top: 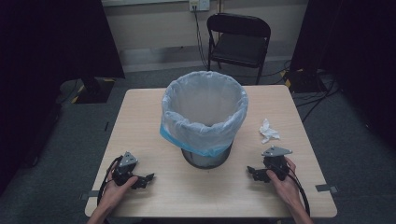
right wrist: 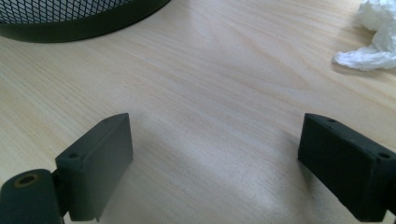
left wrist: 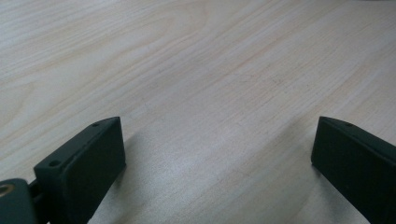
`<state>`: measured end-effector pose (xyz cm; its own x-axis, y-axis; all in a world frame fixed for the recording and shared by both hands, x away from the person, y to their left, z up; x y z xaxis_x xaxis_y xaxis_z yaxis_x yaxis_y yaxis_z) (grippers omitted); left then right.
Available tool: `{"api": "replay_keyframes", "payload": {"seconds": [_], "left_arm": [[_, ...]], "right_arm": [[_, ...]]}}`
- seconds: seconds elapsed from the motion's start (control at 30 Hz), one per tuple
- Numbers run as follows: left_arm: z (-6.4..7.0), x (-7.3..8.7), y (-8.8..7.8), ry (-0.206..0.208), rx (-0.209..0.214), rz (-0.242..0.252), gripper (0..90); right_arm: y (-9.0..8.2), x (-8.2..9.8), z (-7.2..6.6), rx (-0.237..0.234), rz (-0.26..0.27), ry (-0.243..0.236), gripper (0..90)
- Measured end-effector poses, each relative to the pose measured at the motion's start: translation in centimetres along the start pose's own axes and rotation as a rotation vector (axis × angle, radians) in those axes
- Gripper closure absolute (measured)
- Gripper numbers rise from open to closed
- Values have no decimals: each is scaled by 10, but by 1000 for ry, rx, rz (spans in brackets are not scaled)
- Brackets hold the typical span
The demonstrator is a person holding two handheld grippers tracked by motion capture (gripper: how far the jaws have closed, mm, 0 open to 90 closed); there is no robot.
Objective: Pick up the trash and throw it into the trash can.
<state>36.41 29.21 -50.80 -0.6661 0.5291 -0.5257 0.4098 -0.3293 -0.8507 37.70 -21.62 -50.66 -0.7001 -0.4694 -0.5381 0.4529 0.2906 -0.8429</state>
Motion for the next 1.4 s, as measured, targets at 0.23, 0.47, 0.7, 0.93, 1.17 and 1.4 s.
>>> {"api": "replay_keyframes", "payload": {"seconds": [0.23,0.47,0.7,0.93,1.17,1.4], "left_arm": [[0,0,0,7,1,-2,12],[0,-1,1,15,8,-4,0],[-1,-2,2,22,8,-8,0],[-1,-2,2,23,9,-8,0],[-1,-2,2,24,8,-7,0],[-1,-2,2,23,9,-8,0]], "right_arm": [[0,0,0,0,0,0,94],[-2,-2,3,-10,-1,-8,190],[-7,-17,11,-36,9,-26,230],[-8,-31,24,-50,24,-36,240],[-10,-44,42,-47,56,-17,256],[-9,-57,68,-23,67,17,263]]}}
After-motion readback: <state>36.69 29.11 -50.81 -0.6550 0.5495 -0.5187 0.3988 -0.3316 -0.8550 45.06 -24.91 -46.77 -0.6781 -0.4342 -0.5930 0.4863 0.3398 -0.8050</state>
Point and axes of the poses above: each handheld gripper's, and its own axes: y roughly forward along the jaws, x roughly out of its underside, z roughly to its right, the point moved 1 cm from there along y, roughly forward along the jaws, and after that the axes turned 14 degrees about -z, right-handed, at the moved point
